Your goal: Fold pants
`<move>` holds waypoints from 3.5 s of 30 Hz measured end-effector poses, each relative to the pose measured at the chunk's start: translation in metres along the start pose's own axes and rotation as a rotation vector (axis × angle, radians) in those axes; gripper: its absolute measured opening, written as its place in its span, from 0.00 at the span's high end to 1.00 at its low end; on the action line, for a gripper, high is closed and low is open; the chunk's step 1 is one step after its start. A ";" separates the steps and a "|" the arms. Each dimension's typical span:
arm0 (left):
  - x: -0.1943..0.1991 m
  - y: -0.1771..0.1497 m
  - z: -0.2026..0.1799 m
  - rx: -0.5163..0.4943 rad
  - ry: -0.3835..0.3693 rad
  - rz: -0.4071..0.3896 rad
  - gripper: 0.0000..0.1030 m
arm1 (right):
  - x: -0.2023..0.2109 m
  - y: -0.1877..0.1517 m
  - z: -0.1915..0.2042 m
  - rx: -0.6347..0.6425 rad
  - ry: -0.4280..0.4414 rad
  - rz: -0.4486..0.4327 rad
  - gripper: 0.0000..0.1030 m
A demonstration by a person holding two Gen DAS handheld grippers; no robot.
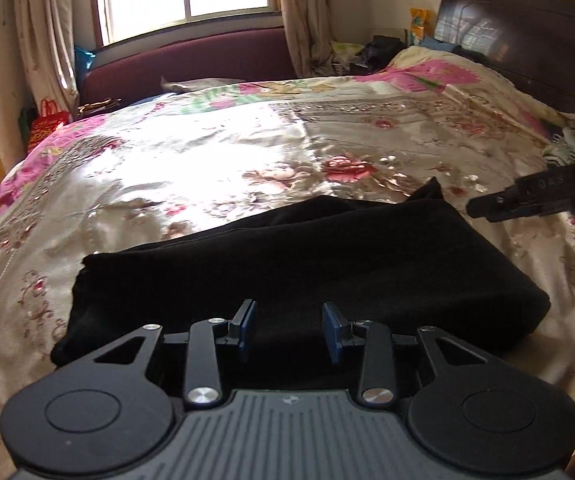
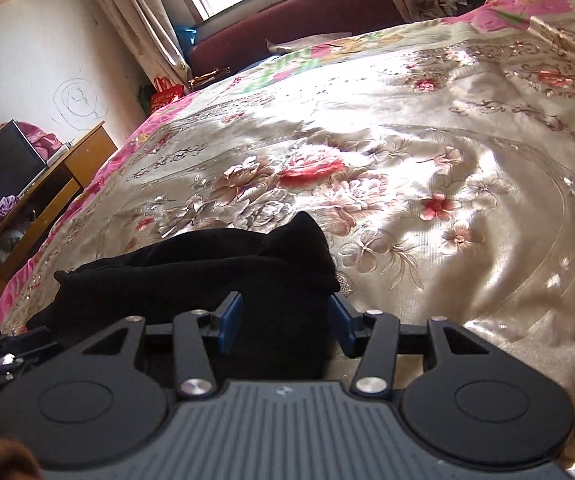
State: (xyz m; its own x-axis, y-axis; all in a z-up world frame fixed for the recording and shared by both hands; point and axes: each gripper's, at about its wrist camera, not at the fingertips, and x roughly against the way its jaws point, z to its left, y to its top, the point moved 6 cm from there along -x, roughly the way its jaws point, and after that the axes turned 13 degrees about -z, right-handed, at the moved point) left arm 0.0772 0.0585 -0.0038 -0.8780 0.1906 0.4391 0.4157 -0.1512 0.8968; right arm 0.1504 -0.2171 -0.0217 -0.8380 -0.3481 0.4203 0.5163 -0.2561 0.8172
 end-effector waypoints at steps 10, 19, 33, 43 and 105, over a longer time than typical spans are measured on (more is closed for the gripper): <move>-0.038 -0.013 -0.032 -0.065 -0.050 0.160 0.48 | -0.068 0.004 -0.029 -0.067 -0.083 0.061 0.58; -0.036 -0.014 -0.041 -0.121 -0.035 0.148 0.48 | -0.051 0.012 -0.007 0.061 -0.025 0.052 0.98; -0.040 -0.017 -0.030 -0.060 -0.071 0.133 0.44 | -0.060 0.048 -0.012 0.062 0.114 0.114 0.57; -0.049 -0.019 -0.026 -0.033 -0.079 0.131 0.38 | -0.092 0.017 -0.024 0.245 -0.030 0.311 0.96; -0.044 -0.014 -0.068 -0.127 -0.206 0.054 0.26 | 0.065 -0.002 -0.037 0.000 -0.097 0.252 0.74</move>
State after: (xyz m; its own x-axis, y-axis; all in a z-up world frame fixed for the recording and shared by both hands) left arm 0.0940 -0.0140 -0.0395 -0.7828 0.3709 0.4996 0.4163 -0.2846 0.8636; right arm 0.1011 -0.2724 -0.0107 -0.6964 -0.3127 0.6460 0.7105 -0.1728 0.6822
